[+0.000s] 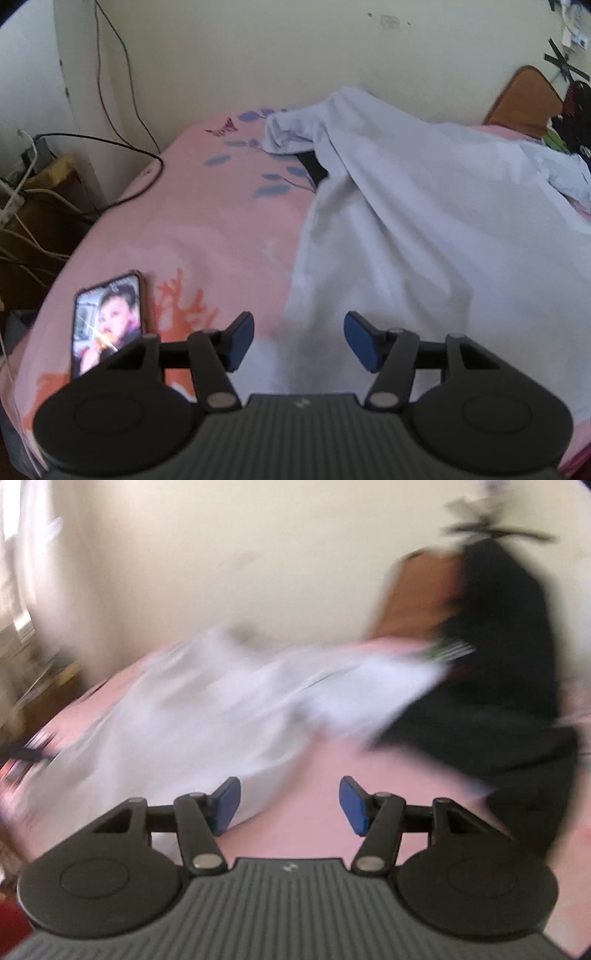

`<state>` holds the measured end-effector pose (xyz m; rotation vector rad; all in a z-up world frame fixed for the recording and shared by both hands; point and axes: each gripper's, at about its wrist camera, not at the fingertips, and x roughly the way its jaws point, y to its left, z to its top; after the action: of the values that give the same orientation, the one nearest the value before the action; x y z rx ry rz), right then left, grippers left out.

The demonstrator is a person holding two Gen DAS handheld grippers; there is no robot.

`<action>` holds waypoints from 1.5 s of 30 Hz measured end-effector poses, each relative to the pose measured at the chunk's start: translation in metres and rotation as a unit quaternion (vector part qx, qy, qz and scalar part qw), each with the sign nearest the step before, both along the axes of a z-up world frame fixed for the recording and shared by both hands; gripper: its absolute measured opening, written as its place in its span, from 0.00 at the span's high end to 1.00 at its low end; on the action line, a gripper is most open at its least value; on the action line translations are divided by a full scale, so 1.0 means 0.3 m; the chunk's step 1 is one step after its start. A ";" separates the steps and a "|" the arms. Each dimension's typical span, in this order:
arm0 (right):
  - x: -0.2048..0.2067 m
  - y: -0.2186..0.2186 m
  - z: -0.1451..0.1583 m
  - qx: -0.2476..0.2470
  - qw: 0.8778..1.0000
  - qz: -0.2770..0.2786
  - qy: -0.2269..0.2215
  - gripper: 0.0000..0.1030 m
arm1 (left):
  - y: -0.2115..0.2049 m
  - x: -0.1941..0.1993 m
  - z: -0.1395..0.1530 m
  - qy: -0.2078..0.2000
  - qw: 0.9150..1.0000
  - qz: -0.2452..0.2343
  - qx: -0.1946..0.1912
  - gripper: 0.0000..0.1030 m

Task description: Fold small clothes

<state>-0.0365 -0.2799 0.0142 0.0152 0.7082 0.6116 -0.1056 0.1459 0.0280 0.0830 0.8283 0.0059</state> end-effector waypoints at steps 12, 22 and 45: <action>-0.099 0.148 -0.022 -0.087 0.992 0.082 -0.027 0.95 | -0.015 -0.195 0.118 -0.025 0.998 -0.045 -0.035 0.96; 0.001 -0.015 0.060 -0.150 0.988 0.036 -0.005 0.67 | 0.042 -0.253 0.154 -0.042 0.995 -0.046 -0.080 0.76; 0.672 1.621 -0.203 -0.136 0.964 0.205 0.103 0.63 | 0.118 -0.094 -0.027 -0.053 0.992 -0.034 -0.110 0.79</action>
<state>0.1652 0.2065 -0.0467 -0.3347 1.0055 0.9123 -0.1338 0.1814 0.0200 -0.0968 0.7144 -0.1446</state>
